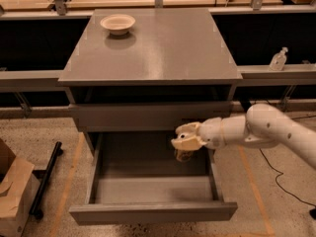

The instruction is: Pick orange can from middle drawer and place on counter

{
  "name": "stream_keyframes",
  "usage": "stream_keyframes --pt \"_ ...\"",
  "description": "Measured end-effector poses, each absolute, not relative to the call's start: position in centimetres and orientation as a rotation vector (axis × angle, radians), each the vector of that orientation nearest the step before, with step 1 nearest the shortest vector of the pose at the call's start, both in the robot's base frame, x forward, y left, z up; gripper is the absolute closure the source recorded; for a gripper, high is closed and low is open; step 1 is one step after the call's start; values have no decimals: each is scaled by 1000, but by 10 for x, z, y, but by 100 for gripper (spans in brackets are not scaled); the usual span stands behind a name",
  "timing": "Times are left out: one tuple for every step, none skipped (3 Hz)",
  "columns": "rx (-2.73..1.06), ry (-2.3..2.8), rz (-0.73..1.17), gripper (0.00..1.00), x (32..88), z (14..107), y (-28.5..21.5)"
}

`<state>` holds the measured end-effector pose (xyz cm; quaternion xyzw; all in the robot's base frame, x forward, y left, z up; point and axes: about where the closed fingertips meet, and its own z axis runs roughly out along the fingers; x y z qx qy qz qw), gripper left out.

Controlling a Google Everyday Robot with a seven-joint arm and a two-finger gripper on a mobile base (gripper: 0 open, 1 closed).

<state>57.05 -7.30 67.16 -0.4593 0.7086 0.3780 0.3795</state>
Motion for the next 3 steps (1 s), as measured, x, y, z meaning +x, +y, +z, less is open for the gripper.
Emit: stream_keyframes --pt "-1232 1866 895 100 600 733 -116" --pt "-1248 1882 858 100 607 756 -151" --pt "-1249 1880 858 100 607 756 -151"
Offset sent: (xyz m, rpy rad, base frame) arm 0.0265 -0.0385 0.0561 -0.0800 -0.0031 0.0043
